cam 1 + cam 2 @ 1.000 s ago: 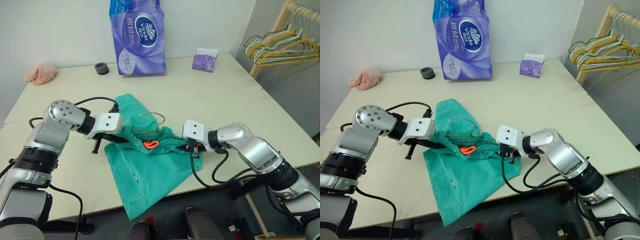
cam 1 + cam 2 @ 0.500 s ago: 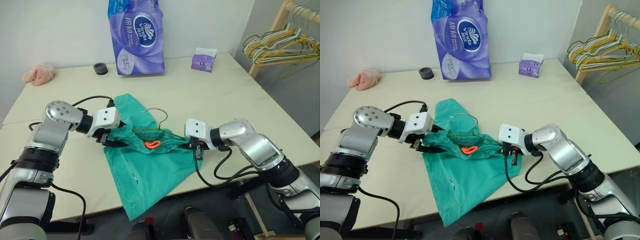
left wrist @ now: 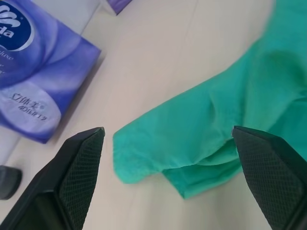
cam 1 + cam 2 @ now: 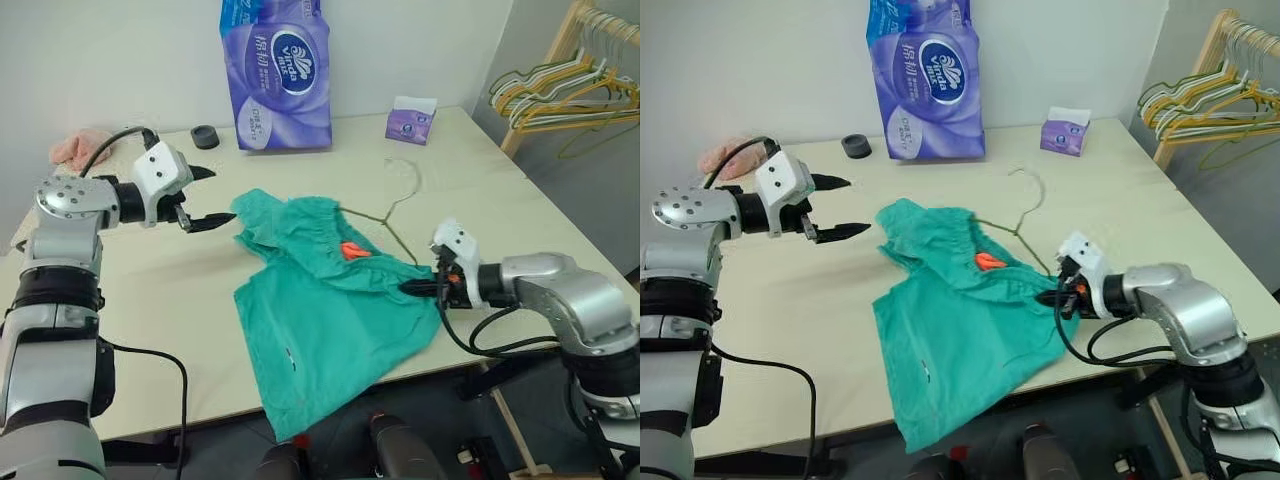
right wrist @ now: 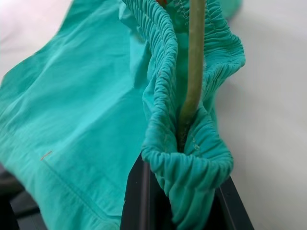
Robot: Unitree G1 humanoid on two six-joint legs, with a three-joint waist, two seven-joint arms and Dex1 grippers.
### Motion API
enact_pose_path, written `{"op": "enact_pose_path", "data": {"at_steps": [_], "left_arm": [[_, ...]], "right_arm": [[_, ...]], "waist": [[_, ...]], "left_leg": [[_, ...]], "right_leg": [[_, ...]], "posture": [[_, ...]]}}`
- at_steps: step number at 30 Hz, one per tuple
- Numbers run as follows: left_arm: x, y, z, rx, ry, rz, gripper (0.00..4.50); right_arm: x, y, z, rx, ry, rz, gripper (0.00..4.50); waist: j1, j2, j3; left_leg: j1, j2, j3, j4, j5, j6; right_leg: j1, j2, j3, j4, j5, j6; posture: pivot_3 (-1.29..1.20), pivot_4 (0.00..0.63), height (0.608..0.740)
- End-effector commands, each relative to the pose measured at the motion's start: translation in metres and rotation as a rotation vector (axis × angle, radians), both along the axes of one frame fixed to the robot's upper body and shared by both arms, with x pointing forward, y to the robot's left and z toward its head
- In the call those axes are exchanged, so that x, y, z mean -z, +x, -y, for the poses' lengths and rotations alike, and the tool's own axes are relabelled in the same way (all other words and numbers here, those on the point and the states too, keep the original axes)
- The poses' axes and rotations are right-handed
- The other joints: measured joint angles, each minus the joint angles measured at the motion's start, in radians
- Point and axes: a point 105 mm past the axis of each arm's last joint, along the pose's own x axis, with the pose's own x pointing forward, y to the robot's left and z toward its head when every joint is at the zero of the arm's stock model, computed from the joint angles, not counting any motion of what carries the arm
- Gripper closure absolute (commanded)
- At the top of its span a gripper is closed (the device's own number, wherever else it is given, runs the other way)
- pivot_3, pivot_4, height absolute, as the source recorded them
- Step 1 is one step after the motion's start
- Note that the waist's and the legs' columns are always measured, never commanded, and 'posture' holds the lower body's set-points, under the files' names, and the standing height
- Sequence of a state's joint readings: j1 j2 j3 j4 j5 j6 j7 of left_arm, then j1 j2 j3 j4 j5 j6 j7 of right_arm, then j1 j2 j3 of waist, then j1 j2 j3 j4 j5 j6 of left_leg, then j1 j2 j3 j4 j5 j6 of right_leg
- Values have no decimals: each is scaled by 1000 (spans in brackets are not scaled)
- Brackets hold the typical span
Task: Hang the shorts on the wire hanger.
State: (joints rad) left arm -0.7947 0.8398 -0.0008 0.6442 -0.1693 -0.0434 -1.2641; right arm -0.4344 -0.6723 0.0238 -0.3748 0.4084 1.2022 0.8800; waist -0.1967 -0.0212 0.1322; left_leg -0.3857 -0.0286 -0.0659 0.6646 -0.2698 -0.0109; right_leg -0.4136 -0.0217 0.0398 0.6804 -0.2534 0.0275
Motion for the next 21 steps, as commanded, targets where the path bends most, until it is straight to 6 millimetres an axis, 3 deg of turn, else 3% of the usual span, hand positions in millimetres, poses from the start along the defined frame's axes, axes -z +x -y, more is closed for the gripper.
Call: {"op": "enact_pose_path", "data": {"at_steps": [1,6,13,21], "left_arm": [[-6,-25,38,176,-137,-85,18],[-7,-55,96,369,-291,-172,18],[-18,-70,153,536,-378,-217,18],[-29,-76,212,649,-329,-127,18]], "right_arm": [[-3,-4,26,160,8,26,4500],[5,-12,69,417,1,12,4500],[13,-39,126,762,-28,-47,4500],[-11,-69,198,1120,-60,-7,4500]], "waist": [[1,0,0],[4,0,0],[-4,1,0],[-22,3,2]], "left_leg": [[0,0,0,0,0,0],[-3,0,0,3,0,0],[2,0,2,1,0,0],[3,-3,4,0,0,0]], "right_leg": [[0,0,0,0,0,0],[0,0,0,0,0,0],[3,2,1,-1,-1,1],[5,5,3,-1,-3,4]], "posture": [[-256,98,740],[-299,113,740],[-364,135,740],[-414,150,740]]}}
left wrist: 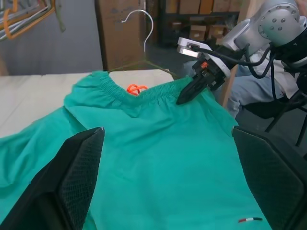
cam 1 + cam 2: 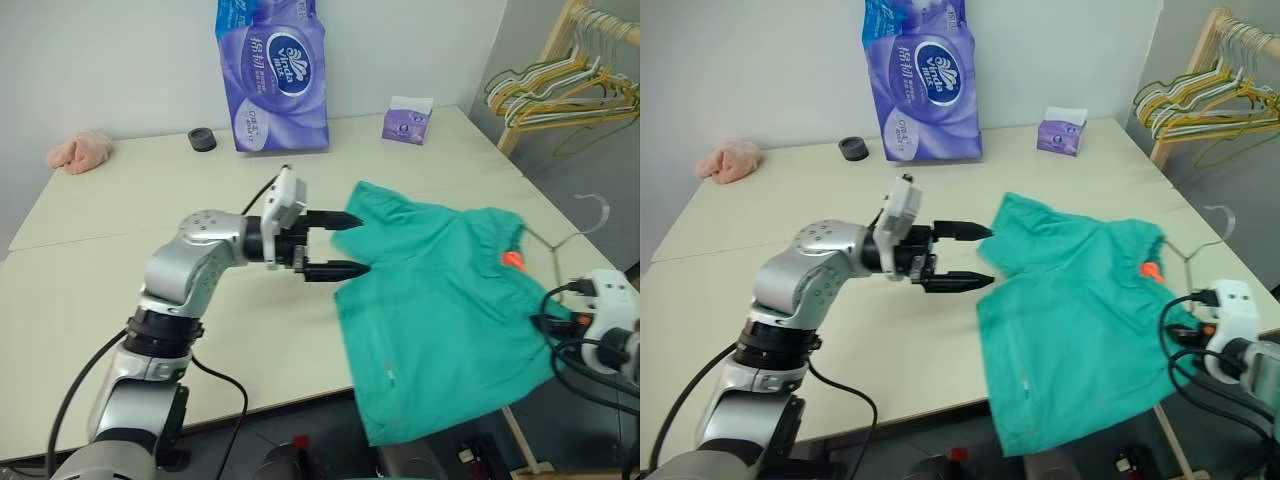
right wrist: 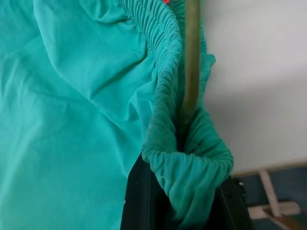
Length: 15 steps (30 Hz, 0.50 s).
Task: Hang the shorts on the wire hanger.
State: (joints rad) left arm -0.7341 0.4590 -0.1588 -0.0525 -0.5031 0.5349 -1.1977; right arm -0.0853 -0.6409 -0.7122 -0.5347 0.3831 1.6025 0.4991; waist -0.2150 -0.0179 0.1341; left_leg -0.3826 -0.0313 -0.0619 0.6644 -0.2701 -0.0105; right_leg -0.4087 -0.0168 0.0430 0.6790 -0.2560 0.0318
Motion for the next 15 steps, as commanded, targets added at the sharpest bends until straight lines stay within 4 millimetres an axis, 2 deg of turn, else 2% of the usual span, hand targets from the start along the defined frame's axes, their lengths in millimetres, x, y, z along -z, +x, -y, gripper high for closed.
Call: {"op": "enact_pose_path", "data": {"at_steps": [1,6,11,15], "left_arm": [[-18,-3,24,18,-12,121,18],[-37,5,59,2,-88,177,18],[-54,9,83,-6,-143,233,18],[-64,5,96,24,-189,245,18]], "right_arm": [[-26,-12,33,154,-77,74,4500],[-64,-17,67,312,-147,168,4500],[-113,-2,85,401,-174,288,4500],[-139,8,100,466,-158,316,4500]], "waist": [[-10,0,0],[-40,3,3],[-91,11,10],[-120,13,19]], "left_leg": [[0,0,1,0,0,0],[1,-1,6,0,-4,6],[1,-4,12,-1,-7,13],[1,-7,13,-1,-10,17]], "right_leg": [[0,0,0,0,0,0],[2,0,4,-2,-3,6],[3,-2,6,-3,-6,11],[3,-5,9,-3,-7,11]], "posture": [[-423,153,740],[-453,164,740],[-462,175,740],[-458,186,740]]}}
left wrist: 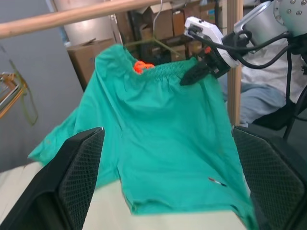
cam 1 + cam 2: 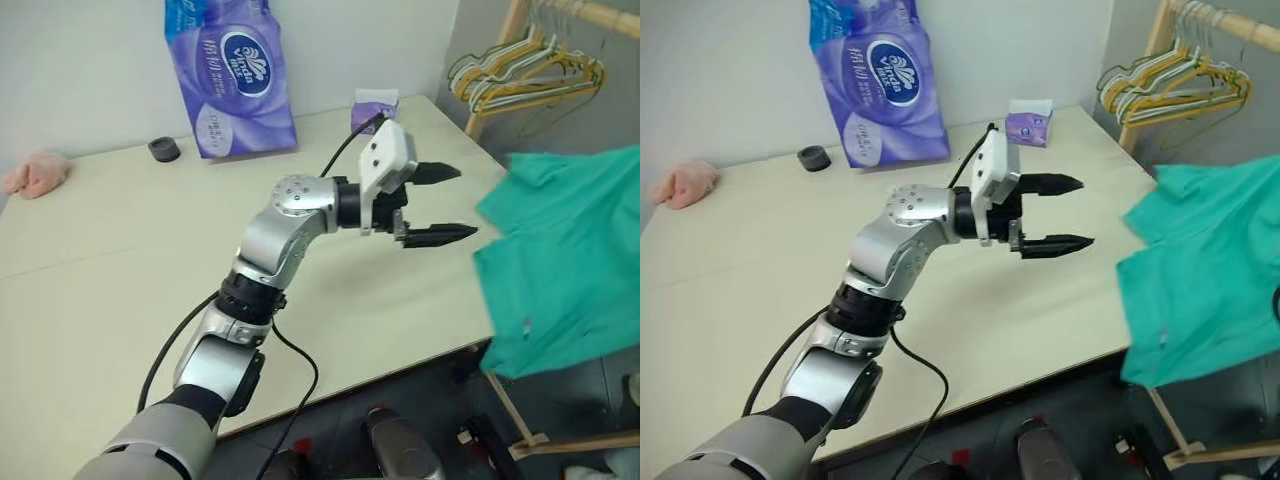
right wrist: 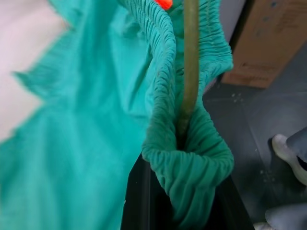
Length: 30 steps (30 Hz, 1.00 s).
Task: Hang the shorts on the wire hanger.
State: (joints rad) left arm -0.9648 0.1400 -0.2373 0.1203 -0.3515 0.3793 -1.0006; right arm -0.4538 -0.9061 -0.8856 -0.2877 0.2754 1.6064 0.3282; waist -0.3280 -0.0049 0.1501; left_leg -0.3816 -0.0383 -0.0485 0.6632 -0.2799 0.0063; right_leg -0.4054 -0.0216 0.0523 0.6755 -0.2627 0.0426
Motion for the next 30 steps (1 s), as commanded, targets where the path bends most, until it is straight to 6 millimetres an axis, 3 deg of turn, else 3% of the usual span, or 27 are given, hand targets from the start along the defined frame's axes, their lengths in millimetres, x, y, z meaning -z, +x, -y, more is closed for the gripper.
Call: {"op": "enact_pose_path", "data": {"at_steps": [1,10,17,23,30], "left_arm": [[-19,-7,8,29,-51,60,18],[-22,-15,17,57,-63,90,18],[-26,-22,22,111,-78,57,18],[-35,-32,26,215,-65,-1,18],[-38,-31,32,230,-64,2,0]], "right_arm": [[-22,1,16,71,-1,18,4500],[-17,13,49,125,100,-104,4500],[-17,22,48,95,166,-137,4500],[-28,29,42,72,205,-63,4500],[-45,26,41,96,238,46,2150]], "waist": [[-10,0,7],[-34,-6,39],[-39,-6,54],[-39,-4,60],[-40,-3,60]], "left_leg": [[0,0,1,0,0,1],[3,-1,12,0,-2,4],[4,-1,20,0,-3,4],[2,-2,24,0,-3,4],[2,-2,27,0,-3,5]], "right_leg": [[0,0,3,0,0,0],[0,-1,17,-2,-1,4],[0,-1,21,-4,1,9],[0,-2,24,-14,6,17],[0,-3,27,-16,8,20]], "posture": [[-456,189,740],[-436,228,740],[-434,234,740],[-442,224,740],[-444,208,740]]}}
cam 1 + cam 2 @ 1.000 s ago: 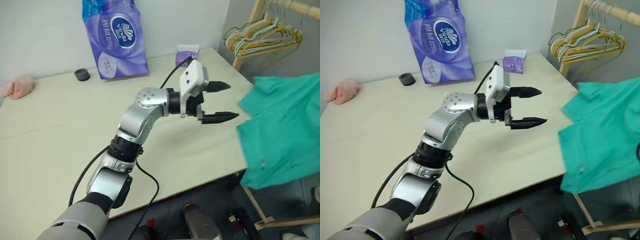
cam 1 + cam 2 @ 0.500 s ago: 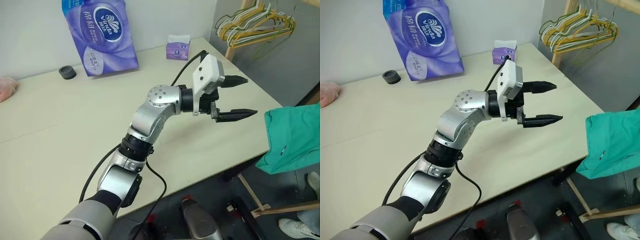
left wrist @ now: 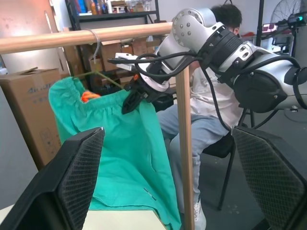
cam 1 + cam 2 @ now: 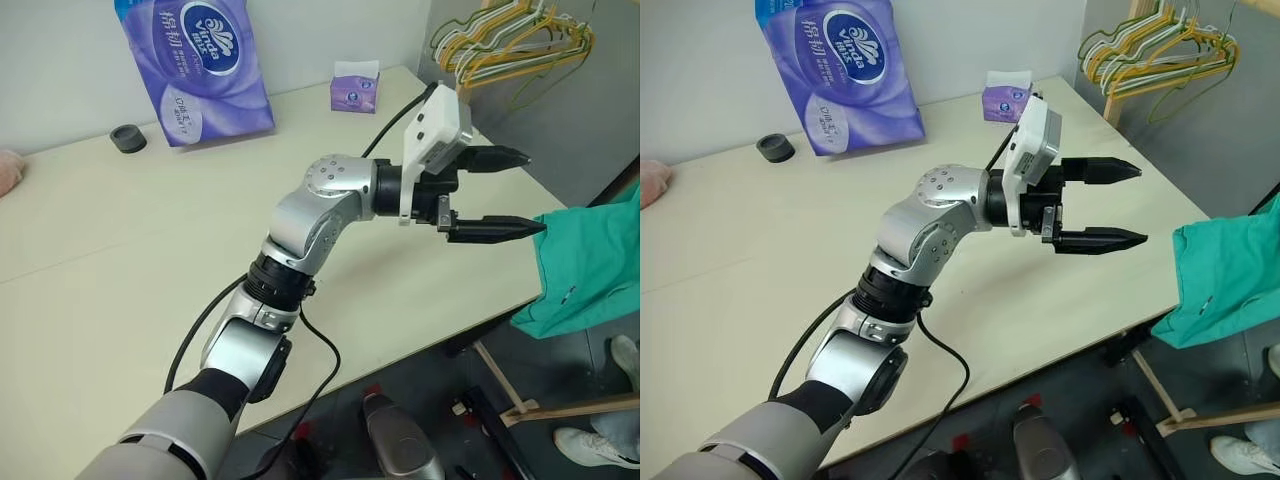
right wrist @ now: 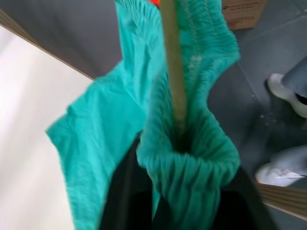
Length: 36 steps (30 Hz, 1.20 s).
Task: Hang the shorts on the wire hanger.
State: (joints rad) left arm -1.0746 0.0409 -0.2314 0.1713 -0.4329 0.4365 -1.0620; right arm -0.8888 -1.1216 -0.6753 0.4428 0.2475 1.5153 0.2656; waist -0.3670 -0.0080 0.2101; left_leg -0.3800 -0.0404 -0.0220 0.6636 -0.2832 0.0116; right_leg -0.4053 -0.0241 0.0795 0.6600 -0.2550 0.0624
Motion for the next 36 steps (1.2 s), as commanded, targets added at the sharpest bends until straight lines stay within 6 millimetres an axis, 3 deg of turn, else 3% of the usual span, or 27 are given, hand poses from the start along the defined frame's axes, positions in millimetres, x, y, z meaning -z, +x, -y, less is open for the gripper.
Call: {"op": "enact_pose_path", "data": {"at_steps": [1,5,7,9,11,14,18,21,23,28,32,36], "left_arm": [[-12,-7,3,33,-28,43,0],[-10,-7,4,38,-21,49,0],[-9,-5,4,34,-17,53,0],[-8,-4,3,30,-12,54,0],[-6,-2,2,20,-7,58,0],[-3,4,-2,-11,1,59,0],[5,16,-11,-95,10,61,0],[6,24,-18,-153,-9,45,0],[8,37,-33,-247,-30,23,0],[26,72,-87,-590,-38,31,0],[51,102,-161,-1017,-94,-67,0],[102,100,-246,-1483,-53,-123,0]], "right_arm": [[-30,-8,3,38,-40,116,1878],[-51,-9,3,69,-111,198,481],[-62,-7,-1,66,-175,240,37],[-78,-4,-8,38,-342,284,37],[-84,1,-18,22,-385,331,37],[-97,4,-30,-1,-616,387,37],[-110,8,-77,-112,-1066,492,37],[-105,12,-110,-186,-1245,570,37],[-78,27,-145,-330,-1217,622,37],[6,50,-214,-634,-899,685,37],[63,50,-266,-889,-675,683,37],[103,50,-312,-1082,-506,662,37]], "waist": [[-1,0,0],[-8,1,-1],[-15,1,-1],[-19,1,-1],[-22,1,-1],[-24,2,-1],[-24,2,-2],[-24,2,-2],[-25,0,-3],[-21,-4,-9],[6,-2,-11],[42,-4,-19]], "left_leg": [[0,0,0,0,0,0],[1,0,2,0,0,0],[1,0,3,0,0,0],[1,0,3,0,0,0],[1,0,4,0,0,0],[1,0,5,0,-1,1],[1,0,6,0,-1,1],[1,0,6,0,-1,1],[1,0,6,1,-1,1],[2,2,3,1,-1,0],[1,0,1,3,-1,0],[1,0,-1,5,-1,0]], "right_leg": [[0,0,1,0,0,0],[0,0,6,0,0,0],[0,0,7,0,0,1],[0,0,8,0,0,2],[-1,0,8,0,0,3],[-1,0,10,0,1,4],[-1,0,10,0,1,5],[-1,0,11,0,1,6],[-1,0,11,0,1,6],[-1,1,9,4,5,1],[-5,-4,8,6,6,0],[-6,-7,4,6,6,-1]], "posture": [[-444,205,740],[-446,197,740],[-445,192,740],[-443,187,740],[-438,184,740],[-431,179,740],[-410,172,740],[-408,170,740],[-378,163,740],[-314,149,740],[-251,135,740],[-185,121,740]]}}
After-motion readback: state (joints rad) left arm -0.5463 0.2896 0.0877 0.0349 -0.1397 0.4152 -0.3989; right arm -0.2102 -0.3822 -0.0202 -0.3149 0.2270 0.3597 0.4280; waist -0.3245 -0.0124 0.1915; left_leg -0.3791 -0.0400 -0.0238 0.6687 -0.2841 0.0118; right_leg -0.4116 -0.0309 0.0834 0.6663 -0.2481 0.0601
